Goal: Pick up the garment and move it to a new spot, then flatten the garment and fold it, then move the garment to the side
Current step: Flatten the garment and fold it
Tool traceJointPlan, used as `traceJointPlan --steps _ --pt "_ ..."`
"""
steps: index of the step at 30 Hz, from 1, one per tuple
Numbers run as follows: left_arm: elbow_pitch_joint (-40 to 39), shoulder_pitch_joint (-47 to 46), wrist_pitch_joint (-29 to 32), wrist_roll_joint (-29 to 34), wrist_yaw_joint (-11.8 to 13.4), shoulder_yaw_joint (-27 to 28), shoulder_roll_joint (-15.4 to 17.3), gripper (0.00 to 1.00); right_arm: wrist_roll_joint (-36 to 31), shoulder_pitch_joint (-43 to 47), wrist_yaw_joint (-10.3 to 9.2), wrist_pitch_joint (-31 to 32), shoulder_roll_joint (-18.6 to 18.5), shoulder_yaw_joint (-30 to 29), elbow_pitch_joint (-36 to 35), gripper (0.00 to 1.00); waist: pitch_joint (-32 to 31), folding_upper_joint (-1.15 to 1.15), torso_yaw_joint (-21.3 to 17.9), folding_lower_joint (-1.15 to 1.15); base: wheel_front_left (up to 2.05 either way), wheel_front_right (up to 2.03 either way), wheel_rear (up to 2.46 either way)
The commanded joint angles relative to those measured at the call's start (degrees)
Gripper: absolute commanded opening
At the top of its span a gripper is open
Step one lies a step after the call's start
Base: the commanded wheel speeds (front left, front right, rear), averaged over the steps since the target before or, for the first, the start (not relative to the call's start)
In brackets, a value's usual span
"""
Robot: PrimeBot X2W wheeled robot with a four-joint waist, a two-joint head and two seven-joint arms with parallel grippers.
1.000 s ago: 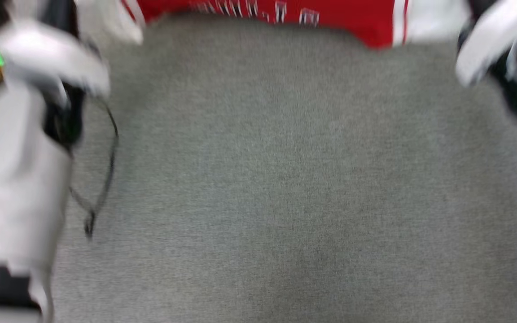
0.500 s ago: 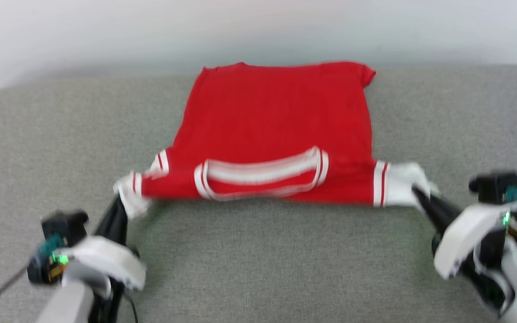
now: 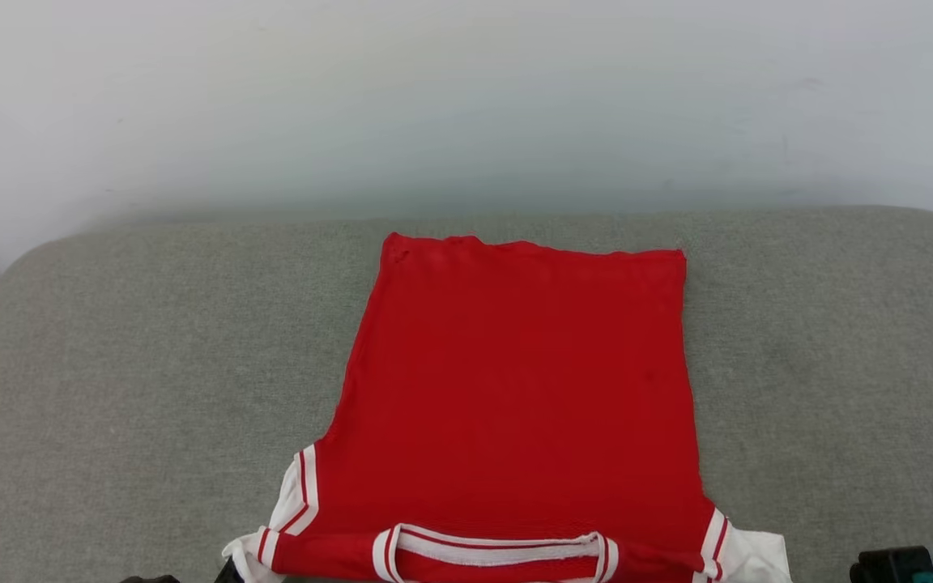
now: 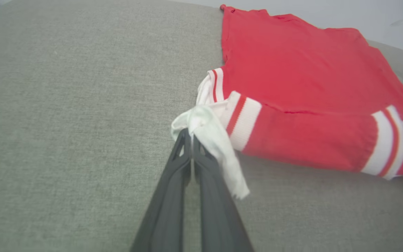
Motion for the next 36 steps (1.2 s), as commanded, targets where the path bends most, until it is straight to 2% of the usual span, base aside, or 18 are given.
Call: traceJointPlan --steps 1,2,3,4,5,6,9,13,17,21,22,23,24,29,32,36 --pt "-1.71 1.83 0.42 -0.12 1.49 0.36 0.25 0.0 -1.23 2.44 -0.1 1.55 1.03 -2.13 -1.5 0.0 -0.01 0.0 0.32 0.02 0.0 0.0 0.0" --pt "-2.52 2.57 0.55 -0.09 1.92 0.21 0.03 0.0 -2.53 3.39 -0.1 2.36 1.21 -2.65 -2.19 0.09 -0.04 0.0 0.46 0.02 0.0 0.0 0.0" --pt "-3.23 3.21 0.7 -0.48 2.2 0.15 -0.37 0.0 -2.64 4.46 -0.1 3.05 2.27 -3.4 -2.86 0.3 -0.13 0.0 0.58 0.02 0.0 0.0 0.0" --pt "-3.8 3.65 0.75 -0.56 2.47 0.14 -0.47 0.0 -2.9 5.11 -0.1 3.46 3.38 -4.14 -3.6 0.43 -0.06 0.0 0.67 0.02 0.0 0.0 0.0" --pt "-4.2 3.8 0.56 -0.54 2.89 0.14 -0.76 0.0 -3.55 5.53 -0.09 3.84 3.91 -4.48 -4.3 0.5 0.11 0.0 0.8 0.02 0.0 0.0 0.0" --pt "-5.17 3.81 -0.23 -0.25 3.27 -0.2 -1.51 0.0 -3.92 6.24 -0.08 4.01 5.72 -5.67 -6.56 1.0 0.53 0.0 1.5 0.02 0.0 0.0 0.0" --pt "-5.73 2.3 -0.86 0.16 3.1 -0.72 -2.21 0.0 -3.78 4.84 -0.07 2.4 7.25 -7.42 -9.14 1.0 1.65 0.0 2.28 0.02 0.0 0.0 0.0" --pt "-6.26 0.07 -1.73 0.89 2.49 -1.62 -2.83 0.0 -4.4 -0.8 -0.07 -0.5 9.06 -13.24 -10.02 1.0 4.45 0.0 3.63 0.02 0.0 0.0 0.0" --pt "-7.1 -3.38 -3.17 1.64 2.0 -2.06 -3.64 0.0 -4.72 -11.38 -0.07 0.42 9.27 -19.3 -5.37 1.0 8.87 0.0 5.4 0.02 0.0 0.0 0.0" --pt "-7.2 -7.44 -4.35 2.61 0.68 -3.36 -4.88 0.0 -4.3 -24.52 -0.07 5.31 6.36 -21.7 2.42 1.0 13.43 0.0 8.34 0.02 0.0 0.0 0.0" --pt "-7.2 -7.44 -4.35 2.61 0.68 -3.36 -4.88 0.0 -4.3 -24.52 -0.07 5.31 6.36 -21.7 2.42 1.0 13.43 0.0 8.34 0.02 0.0 0.0 0.0" --pt "-7.3 -9.51 -5.31 2.96 0.14 -3.85 -5.63 0.0 -3.88 -31.21 -0.06 8.84 4.73 -21.74 6.57 1.0 15.65 0.0 9.58 0.02 0.0 0.0 0.0" --pt "-7.3 -9.51 -5.31 2.96 0.14 -3.85 -5.63 0.0 -3.88 -31.21 -0.06 8.84 4.73 -21.74 6.57 1.0 15.65 0.0 9.58 0.02 0.0 0.0 0.0" --pt "-7.1 -13.64 -6.95 3.91 -1.42 -5.32 -7.46 0.0 -4.2 -45.13 -0.06 21.24 1.28 -21.44 15.39 1.0 20.46 0.0 12.54 0.02 0.0 0.0 0.0" --pt "-7.34 -15.67 -7.76 4.34 -2.31 -5.82 -8.38 0.0 -5.65 -51.62 -0.06 29.3 0.84 -21.18 19.95 1.0 23.01 0.0 14.0 0.02 0.0 0.0 0.0" --pt "-8.18 -18.04 -8.32 5.18 -3.34 -6.22 -8.33 0.0 -8.92 -58.0 -0.06 36.07 1.42 -23.03 23.39 1.0 26.06 0.0 15.59 0.02 0.0 0.0 0.0"
